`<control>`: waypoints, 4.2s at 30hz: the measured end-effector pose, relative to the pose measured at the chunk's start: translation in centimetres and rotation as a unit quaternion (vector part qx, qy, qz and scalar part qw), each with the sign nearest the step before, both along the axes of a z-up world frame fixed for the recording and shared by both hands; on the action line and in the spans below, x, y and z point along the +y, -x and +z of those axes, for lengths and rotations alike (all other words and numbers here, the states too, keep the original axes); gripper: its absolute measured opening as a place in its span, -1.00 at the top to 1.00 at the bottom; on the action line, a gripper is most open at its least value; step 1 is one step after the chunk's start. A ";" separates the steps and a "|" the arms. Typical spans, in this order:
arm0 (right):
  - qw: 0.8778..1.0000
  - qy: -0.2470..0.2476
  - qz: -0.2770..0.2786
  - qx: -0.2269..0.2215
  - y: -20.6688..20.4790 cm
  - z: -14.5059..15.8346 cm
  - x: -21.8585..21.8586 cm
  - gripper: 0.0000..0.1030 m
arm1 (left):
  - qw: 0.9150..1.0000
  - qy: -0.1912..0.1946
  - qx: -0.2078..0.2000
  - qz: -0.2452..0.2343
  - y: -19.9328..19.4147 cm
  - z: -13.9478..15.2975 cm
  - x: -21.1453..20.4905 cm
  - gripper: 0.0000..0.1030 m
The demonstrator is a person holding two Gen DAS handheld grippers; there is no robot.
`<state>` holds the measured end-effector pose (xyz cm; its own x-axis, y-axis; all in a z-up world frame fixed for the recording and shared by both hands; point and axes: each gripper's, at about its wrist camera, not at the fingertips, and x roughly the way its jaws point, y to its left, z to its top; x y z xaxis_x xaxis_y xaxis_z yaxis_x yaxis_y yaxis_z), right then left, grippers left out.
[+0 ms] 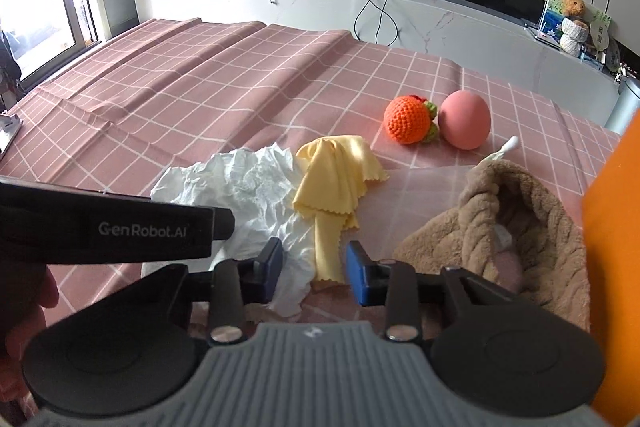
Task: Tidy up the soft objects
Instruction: 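Move both tools back toward the white tissue and yellow cloth, then grasp the white tissue with left tool while right tool grasps the yellow cloth, then carry tissue and yellow cloth into the orange box and open both tools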
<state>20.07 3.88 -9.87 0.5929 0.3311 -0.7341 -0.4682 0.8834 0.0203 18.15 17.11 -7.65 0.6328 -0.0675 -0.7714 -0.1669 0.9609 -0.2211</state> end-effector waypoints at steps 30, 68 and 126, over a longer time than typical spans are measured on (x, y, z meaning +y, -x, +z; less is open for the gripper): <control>0.999 -0.014 -0.045 -0.007 -6.9 -0.1 2.4 0.03 | 0.995 -0.089 0.004 0.053 -0.4 0.3 1.8 0.21; 0.985 -0.094 -0.091 -0.109 9.5 13.0 -11.0 0.93 | 0.990 -0.010 -0.142 -0.018 9.1 10.5 -3.8 0.62; 0.986 0.118 -0.118 0.011 -9.8 5.2 -32.8 0.86 | 0.915 -0.166 -0.064 -0.363 -10.5 7.2 -31.8 0.60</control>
